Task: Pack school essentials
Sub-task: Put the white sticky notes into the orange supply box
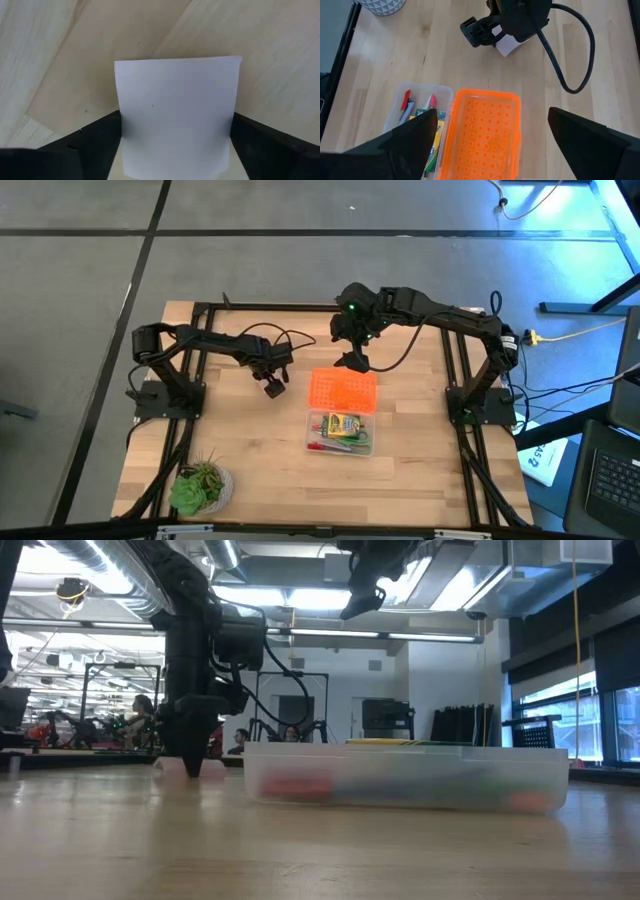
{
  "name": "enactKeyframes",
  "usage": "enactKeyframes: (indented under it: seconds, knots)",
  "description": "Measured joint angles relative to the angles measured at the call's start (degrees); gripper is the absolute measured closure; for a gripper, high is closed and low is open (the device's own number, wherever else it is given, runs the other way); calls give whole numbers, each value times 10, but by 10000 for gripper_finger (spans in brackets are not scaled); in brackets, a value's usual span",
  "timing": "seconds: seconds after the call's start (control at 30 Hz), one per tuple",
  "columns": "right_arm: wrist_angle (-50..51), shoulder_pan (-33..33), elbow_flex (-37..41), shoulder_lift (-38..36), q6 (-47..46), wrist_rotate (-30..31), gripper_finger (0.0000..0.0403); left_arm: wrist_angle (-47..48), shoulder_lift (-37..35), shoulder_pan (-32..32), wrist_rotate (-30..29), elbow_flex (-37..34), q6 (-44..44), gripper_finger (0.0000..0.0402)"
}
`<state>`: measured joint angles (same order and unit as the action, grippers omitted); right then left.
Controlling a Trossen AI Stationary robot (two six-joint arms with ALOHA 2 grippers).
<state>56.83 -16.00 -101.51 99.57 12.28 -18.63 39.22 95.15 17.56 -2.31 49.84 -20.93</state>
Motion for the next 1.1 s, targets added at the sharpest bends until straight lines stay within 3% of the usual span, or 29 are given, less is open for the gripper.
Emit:
enactKeyframes:
  seconds: [0.2, 0.43, 0.77, 1.1]
  knots:
    - [0, 0, 0, 0, 0, 0, 22, 0, 0, 0, 1, 0, -4, 91]
    - [0, 0, 0, 0, 0, 0, 22, 10, -18, 0, 9, -3, 6, 103]
    - [-2, 0, 0, 0, 0, 0, 22, 30, -110, -9, 39, -2, 29, 103]
    - [-4, 0, 0, 0, 0, 0, 22, 20, -221, -81, 28, -1, 51, 103]
